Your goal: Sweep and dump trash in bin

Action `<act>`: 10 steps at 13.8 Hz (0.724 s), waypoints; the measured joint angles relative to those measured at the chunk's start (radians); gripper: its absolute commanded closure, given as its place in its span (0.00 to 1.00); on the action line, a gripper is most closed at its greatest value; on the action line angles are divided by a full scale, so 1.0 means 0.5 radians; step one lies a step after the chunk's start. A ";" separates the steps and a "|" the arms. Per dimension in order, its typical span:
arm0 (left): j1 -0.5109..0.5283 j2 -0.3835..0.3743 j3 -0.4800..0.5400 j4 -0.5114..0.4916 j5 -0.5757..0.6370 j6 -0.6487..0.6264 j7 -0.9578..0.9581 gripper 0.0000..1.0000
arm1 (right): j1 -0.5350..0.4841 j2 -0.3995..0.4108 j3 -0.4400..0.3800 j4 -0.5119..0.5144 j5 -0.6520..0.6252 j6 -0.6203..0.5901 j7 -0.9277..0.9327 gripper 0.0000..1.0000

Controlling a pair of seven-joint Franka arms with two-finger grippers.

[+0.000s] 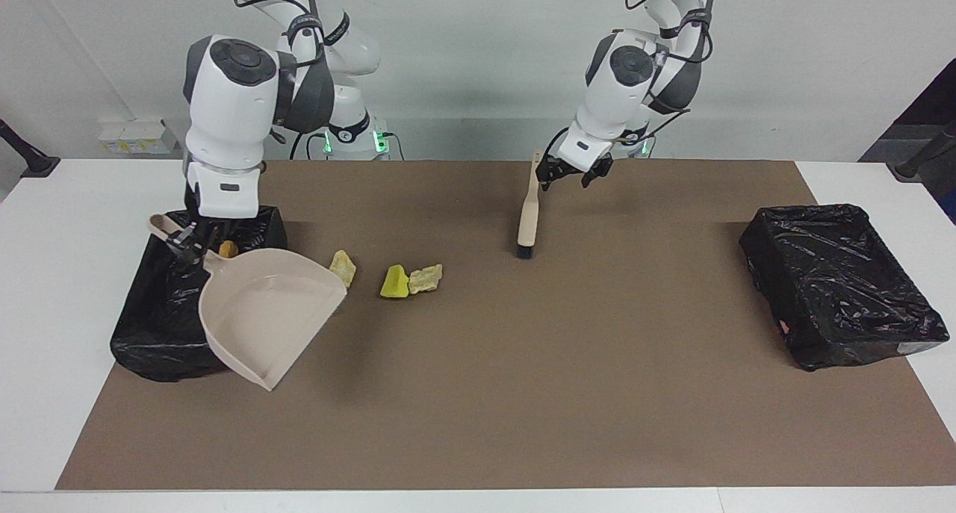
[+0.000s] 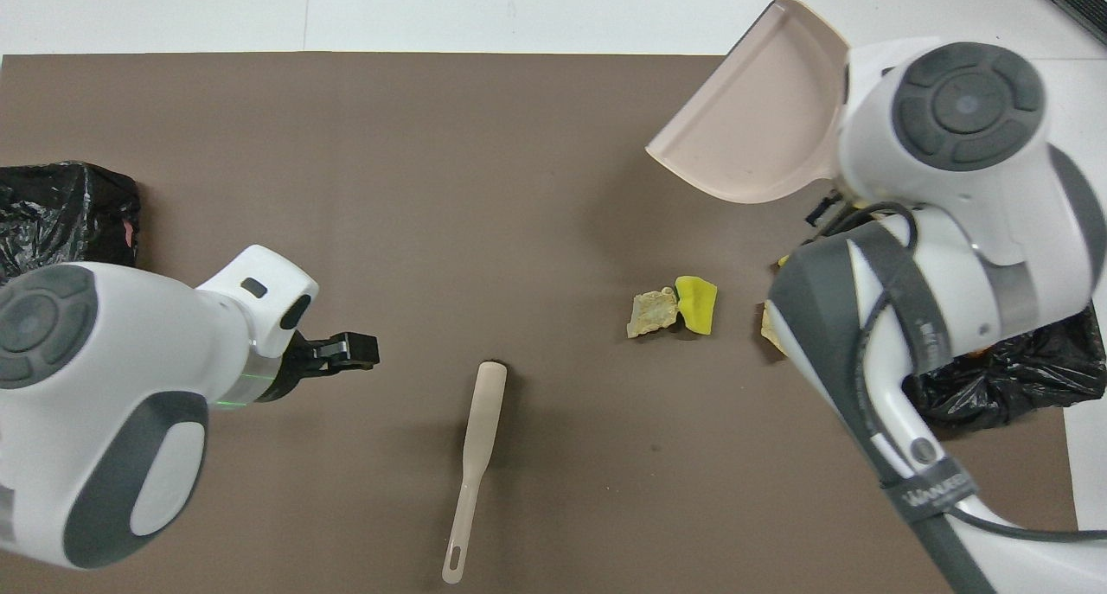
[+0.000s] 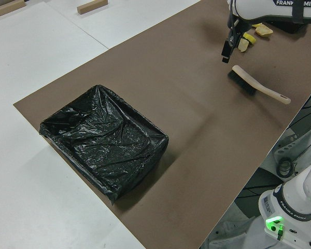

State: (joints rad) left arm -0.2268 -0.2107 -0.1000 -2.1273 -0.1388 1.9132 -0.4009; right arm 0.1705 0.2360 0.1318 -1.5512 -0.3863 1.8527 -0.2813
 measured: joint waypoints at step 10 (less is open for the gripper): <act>0.497 0.192 0.005 0.720 0.178 -0.374 0.704 0.00 | 0.609 0.698 0.006 0.657 0.325 -0.023 1.773 1.00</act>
State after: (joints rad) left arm 0.0217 -0.1149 -0.0972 -1.7676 -0.0497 1.7265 -0.0489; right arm 0.4750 0.5848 0.1346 -1.2227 -0.2240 1.8415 0.6050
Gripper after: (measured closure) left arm 0.000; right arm 0.687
